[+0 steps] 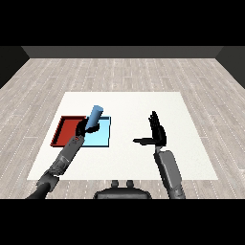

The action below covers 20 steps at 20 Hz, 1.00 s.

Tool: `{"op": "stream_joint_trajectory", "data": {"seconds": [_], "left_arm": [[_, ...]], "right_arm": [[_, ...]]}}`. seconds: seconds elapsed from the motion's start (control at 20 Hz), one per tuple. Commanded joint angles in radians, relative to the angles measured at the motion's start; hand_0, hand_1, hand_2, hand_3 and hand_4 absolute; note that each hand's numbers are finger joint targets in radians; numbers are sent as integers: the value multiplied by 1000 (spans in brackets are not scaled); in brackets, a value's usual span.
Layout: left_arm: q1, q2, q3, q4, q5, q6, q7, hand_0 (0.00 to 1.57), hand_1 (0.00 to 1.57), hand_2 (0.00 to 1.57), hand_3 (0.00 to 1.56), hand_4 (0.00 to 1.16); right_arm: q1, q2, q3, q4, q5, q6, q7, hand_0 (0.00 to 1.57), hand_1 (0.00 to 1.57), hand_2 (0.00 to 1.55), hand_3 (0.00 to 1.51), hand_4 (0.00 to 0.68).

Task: Pick the blue can and put it in the blue box

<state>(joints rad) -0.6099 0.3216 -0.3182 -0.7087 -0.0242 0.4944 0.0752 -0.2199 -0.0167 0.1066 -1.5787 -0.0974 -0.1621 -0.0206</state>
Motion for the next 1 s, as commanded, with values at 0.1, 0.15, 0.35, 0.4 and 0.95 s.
{"op": "stream_joint_trajectory", "data": {"seconds": [0.1,0.15,0.35,0.4,0.95], "left_arm": [[-120,-20,-35,293,-109,5,132,845,845,715,502,916],[-149,-23,-61,336,-138,-22,134,696,696,566,267,882],[-222,-121,-15,487,-119,-29,200,1205,1205,1032,0,798],[-230,-100,-36,522,-136,-96,210,1221,1221,1033,0,786],[-248,-153,-42,647,-148,-451,190,0,0,0,0,0]], "right_arm": [[-18,3,-44,77,-27,12,-35,0,0,0,0,0],[-6,-13,-66,65,-32,7,-28,0,0,0,0,0],[-52,15,-88,200,-30,1,-114,0,0,0,0,0],[-29,-37,-115,129,-58,30,-53,0,0,0,0,0],[-8,-29,-127,205,-71,62,-117,0,0,0,0,0]]}}
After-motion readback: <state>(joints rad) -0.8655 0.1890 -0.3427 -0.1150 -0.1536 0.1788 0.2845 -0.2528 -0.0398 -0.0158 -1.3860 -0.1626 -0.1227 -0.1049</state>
